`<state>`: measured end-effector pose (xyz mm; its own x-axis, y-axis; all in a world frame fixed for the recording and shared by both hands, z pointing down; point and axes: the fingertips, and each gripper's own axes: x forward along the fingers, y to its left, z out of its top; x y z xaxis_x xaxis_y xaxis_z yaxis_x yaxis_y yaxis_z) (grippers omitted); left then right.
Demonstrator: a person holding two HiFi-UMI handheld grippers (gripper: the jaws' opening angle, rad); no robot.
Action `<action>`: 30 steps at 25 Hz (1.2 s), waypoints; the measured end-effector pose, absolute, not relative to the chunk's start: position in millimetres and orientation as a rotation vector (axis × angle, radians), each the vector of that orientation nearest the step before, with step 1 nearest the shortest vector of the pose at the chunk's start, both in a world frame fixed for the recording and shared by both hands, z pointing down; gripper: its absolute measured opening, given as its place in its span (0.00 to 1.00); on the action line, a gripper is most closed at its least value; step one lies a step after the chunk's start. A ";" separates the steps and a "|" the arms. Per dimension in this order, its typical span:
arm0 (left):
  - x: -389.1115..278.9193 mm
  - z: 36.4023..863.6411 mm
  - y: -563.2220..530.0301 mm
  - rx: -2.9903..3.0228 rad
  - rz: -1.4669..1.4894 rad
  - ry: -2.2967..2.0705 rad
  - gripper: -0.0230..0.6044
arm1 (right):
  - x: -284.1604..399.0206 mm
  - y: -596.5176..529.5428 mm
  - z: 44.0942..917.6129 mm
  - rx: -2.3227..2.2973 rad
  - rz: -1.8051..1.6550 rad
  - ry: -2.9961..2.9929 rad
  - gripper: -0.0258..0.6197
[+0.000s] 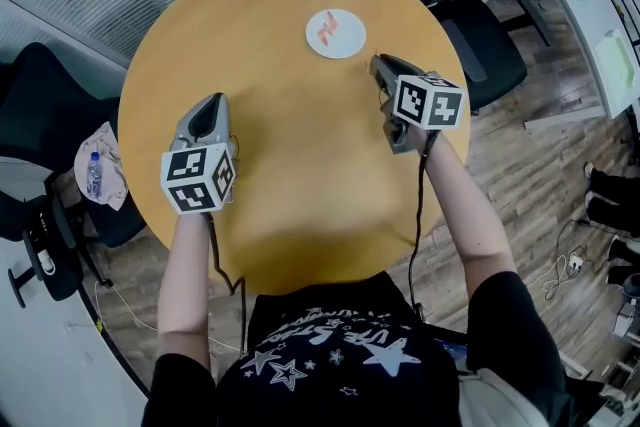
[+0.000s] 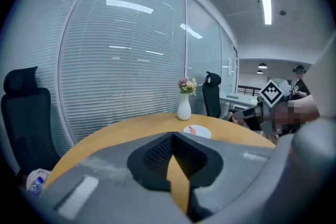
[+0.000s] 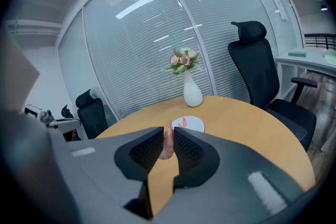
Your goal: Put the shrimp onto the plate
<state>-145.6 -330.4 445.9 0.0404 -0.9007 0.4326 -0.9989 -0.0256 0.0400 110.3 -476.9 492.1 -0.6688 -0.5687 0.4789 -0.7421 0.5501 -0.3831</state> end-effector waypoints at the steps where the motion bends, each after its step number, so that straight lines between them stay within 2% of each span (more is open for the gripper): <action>1: -142.8 445.2 -337.0 1.999 0.404 -1.918 0.04 | 109.0 -481.6 495.1 1.087 0.828 -2.485 0.13; 14: -113.0 476.2 -393.3 2.023 0.386 -1.831 0.04 | 80.7 -536.0 553.4 1.043 0.814 -2.369 0.13; 30: -130.5 531.7 -408.9 1.938 0.401 -1.795 0.04 | 61.4 -577.1 613.6 1.072 0.877 -2.251 0.14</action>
<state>-130.5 -408.9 531.7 0.1036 -0.8537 0.5103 -0.9897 -0.0377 0.1380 61.4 -577.1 613.6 -0.5691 -0.4902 0.6602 -0.8076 0.4842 -0.3366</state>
